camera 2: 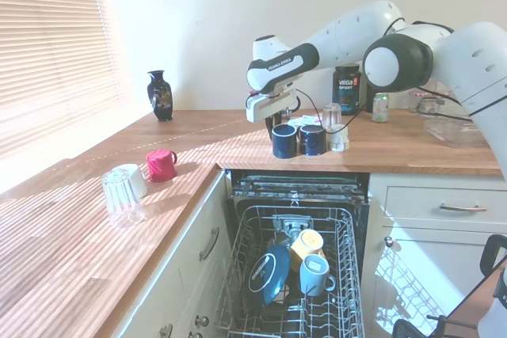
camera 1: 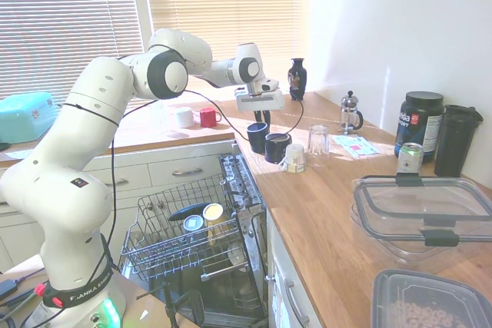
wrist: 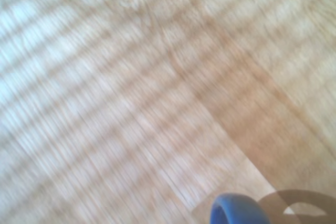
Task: Unload the blue mug from the dishwasher
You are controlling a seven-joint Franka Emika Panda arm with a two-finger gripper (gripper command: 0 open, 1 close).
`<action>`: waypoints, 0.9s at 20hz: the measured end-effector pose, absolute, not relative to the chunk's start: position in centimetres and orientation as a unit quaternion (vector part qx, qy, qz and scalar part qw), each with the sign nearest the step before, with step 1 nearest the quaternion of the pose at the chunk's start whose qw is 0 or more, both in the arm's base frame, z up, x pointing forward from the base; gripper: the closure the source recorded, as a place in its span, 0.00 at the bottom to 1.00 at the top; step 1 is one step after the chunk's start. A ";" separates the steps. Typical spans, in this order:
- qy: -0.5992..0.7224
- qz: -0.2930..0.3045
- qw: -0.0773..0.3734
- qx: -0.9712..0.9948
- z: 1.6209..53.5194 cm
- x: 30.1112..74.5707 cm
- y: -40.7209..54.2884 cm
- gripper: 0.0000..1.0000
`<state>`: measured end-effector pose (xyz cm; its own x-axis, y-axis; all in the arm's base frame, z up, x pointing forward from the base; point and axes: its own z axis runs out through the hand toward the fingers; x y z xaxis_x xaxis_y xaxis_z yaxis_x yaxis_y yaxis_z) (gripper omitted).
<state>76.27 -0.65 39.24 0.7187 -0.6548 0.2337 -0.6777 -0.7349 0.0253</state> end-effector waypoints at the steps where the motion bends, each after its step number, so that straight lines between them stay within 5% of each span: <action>1: -0.360 0.106 0.055 0.925 39.2 76.4 -0.7 0.00; 9: -0.357 0.122 0.050 0.925 41.1 76.9 -0.3 0.00; 18: -0.371 0.158 0.007 0.915 52.3 71.1 3.7 0.00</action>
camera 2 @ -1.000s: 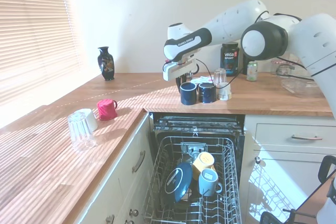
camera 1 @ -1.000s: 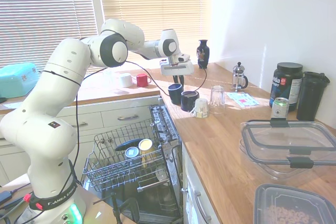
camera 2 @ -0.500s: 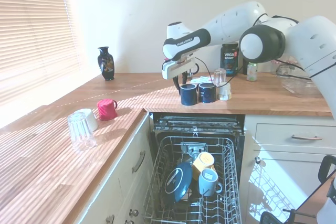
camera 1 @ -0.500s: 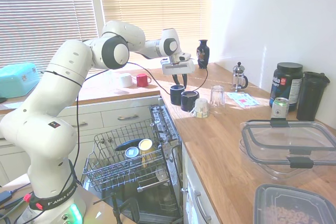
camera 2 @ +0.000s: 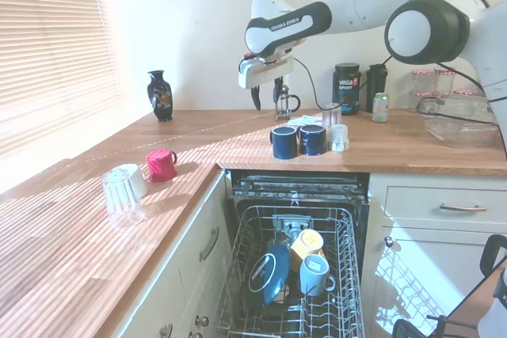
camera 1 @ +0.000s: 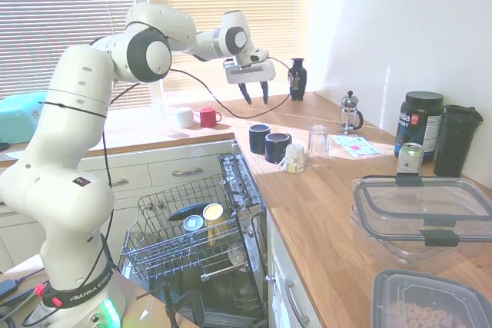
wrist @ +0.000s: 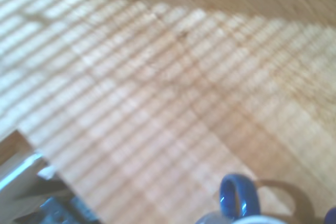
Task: Unload the blue mug from the dishwasher
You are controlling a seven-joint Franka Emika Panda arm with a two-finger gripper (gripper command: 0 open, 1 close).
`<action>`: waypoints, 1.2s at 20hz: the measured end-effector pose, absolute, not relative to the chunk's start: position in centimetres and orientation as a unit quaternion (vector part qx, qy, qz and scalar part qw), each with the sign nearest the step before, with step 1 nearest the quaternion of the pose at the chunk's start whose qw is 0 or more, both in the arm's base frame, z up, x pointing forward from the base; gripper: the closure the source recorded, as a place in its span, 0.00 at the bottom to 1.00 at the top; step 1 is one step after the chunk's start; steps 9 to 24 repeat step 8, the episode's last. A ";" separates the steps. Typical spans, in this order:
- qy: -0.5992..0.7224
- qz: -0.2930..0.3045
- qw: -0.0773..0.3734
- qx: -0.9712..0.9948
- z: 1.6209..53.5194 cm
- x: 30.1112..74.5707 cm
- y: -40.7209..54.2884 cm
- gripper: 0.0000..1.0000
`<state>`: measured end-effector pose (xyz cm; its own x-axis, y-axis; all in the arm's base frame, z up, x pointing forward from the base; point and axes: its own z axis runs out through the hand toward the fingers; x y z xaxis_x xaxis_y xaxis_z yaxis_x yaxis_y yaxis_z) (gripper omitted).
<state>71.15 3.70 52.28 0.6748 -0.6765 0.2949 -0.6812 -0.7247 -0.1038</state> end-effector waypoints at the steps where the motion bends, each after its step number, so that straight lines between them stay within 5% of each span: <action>1: -0.374 0.157 0.003 0.914 52.7 70.2 4.4 0.00; 8: -0.403 0.144 -0.019 0.904 51.0 64.5 7.2 0.00; 24: -0.403 0.144 -0.019 0.904 51.0 64.5 7.2 0.00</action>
